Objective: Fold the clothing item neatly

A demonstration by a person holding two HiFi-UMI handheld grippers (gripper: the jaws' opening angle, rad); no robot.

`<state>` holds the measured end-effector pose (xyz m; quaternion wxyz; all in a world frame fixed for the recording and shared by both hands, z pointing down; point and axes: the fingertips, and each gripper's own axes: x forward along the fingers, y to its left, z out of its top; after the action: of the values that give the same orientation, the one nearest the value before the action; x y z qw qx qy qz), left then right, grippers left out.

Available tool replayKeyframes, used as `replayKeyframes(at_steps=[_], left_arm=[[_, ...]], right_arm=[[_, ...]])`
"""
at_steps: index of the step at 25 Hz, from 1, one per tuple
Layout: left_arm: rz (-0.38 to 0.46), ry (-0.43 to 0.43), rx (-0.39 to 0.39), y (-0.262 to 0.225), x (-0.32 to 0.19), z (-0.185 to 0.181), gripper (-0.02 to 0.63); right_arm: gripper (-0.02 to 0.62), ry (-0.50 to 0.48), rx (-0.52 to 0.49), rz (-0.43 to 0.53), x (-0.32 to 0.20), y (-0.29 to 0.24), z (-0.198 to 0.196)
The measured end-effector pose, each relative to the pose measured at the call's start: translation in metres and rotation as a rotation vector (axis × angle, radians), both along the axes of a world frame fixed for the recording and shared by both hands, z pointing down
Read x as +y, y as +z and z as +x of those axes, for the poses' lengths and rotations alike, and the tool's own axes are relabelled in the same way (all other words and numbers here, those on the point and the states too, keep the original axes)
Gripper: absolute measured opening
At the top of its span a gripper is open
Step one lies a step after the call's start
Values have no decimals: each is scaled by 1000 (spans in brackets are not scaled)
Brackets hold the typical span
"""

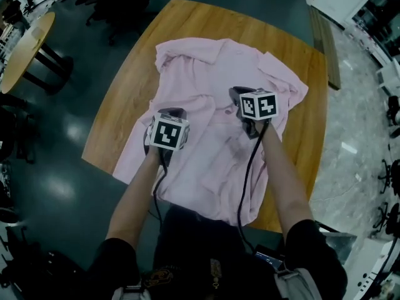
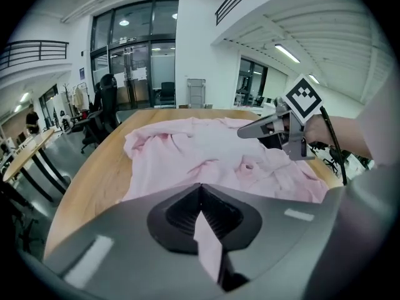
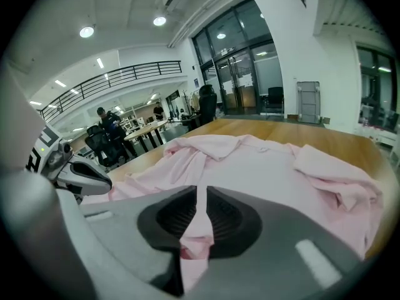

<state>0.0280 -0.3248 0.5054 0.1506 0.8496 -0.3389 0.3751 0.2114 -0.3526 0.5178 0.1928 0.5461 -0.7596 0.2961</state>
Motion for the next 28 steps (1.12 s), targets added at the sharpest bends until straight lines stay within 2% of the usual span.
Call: replayKeyframes(at_steps=[4, 13, 16, 19, 25, 28], left_arm=[[-1, 45, 30, 0, -36, 24, 8], [5, 131, 48, 13, -114, 46, 8], [20, 153, 53, 16, -141, 53, 8], [54, 182, 52, 17, -171, 63, 9], [115, 308, 26, 22, -223, 90, 110], [125, 401, -30, 33, -235, 104, 155]], right_arm=[[38, 15, 8, 7, -25, -3, 3], [42, 13, 14, 2, -102, 9, -18], [77, 3, 8, -19, -121, 20, -27], [86, -1, 4, -40, -135, 29, -33], [101, -17, -12, -86, -149, 52, -42], [101, -30, -21, -107, -146, 64, -42]])
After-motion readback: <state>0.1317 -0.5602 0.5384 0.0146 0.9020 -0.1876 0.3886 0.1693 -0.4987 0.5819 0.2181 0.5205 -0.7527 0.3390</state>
